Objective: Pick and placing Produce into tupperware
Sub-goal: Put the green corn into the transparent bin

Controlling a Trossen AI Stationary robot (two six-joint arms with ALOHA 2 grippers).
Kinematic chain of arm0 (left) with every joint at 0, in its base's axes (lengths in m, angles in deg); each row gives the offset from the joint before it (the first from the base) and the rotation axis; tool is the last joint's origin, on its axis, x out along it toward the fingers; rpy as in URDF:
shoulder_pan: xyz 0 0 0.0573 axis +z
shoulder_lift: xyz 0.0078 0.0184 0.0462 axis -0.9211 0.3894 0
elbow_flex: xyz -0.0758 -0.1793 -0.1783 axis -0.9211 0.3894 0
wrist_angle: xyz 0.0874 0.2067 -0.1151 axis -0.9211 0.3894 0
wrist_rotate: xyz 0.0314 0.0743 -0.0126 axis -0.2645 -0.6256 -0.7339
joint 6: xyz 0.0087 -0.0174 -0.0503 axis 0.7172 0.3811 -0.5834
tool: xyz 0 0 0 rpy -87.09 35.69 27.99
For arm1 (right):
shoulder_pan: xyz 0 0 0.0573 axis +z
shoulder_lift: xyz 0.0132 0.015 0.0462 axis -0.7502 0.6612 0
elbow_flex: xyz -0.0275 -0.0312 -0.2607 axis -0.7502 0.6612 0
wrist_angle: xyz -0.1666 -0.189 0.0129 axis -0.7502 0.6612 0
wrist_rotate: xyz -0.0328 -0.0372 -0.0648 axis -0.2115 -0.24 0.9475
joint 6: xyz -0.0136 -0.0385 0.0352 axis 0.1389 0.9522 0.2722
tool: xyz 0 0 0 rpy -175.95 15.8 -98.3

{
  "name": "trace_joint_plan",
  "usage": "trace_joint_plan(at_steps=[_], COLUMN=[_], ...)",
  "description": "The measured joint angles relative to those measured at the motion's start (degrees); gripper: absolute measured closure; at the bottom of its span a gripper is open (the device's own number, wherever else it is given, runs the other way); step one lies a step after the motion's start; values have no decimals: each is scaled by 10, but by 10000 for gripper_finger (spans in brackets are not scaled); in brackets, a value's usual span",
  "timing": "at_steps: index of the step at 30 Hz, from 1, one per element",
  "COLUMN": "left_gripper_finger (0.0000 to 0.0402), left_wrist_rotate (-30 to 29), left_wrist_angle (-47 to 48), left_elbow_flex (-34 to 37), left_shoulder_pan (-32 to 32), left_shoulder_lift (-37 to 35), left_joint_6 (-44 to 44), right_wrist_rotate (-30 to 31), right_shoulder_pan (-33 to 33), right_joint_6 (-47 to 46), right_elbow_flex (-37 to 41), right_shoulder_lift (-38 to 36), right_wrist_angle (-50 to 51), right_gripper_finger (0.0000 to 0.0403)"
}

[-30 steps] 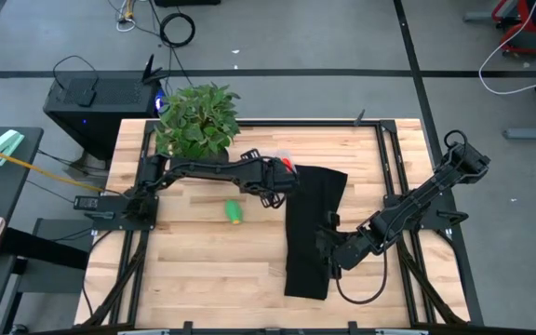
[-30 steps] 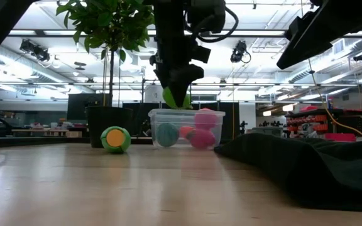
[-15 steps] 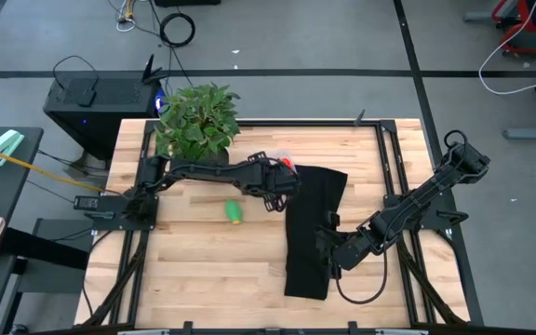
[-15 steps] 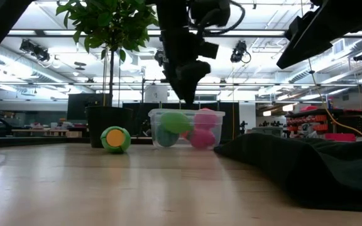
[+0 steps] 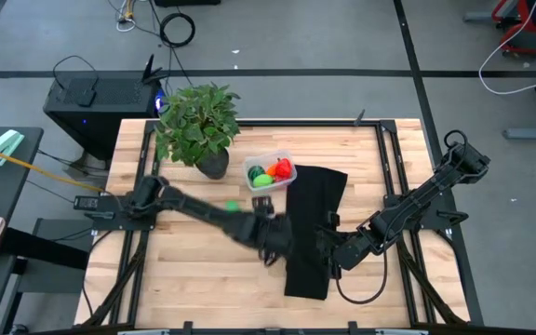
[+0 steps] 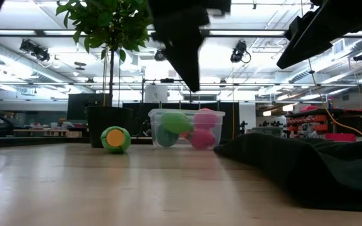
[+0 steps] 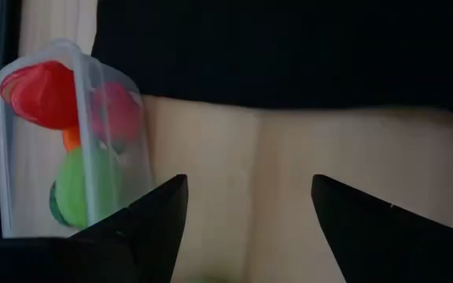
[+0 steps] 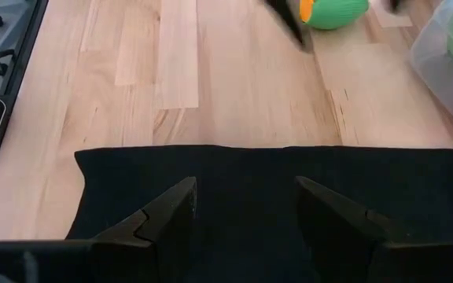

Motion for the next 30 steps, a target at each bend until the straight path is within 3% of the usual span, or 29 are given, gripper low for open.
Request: trace_joint_plan(at_steps=[9,19,24,27,30], left_gripper_finger=[138,145,151,152,152], left_wrist_rotate=[-173,-190,-222,-260,-258], left_wrist_angle=[69,163,232,256,271], left_elbow_flex=[9,128,140,140,140], left_shoulder_pan=[-89,-113,-138,-161,-182], left_shoulder_lift=[0,1,1,-2,-11], left_joint_6=[-123,-377,-501,-529,-514], right_wrist_rotate=[0,0,11,14,15], right_shoulder_pan=[0,0,0,0,0], right_joint_6=[0,0,0,0,1], right_elbow_flex=[0,0,0,0,0], right_shoulder_lift=[0,0,0,0,0], right_wrist_angle=[0,-1,-1,-1,-2], right_gripper_finger=[183,183,183,183,183])
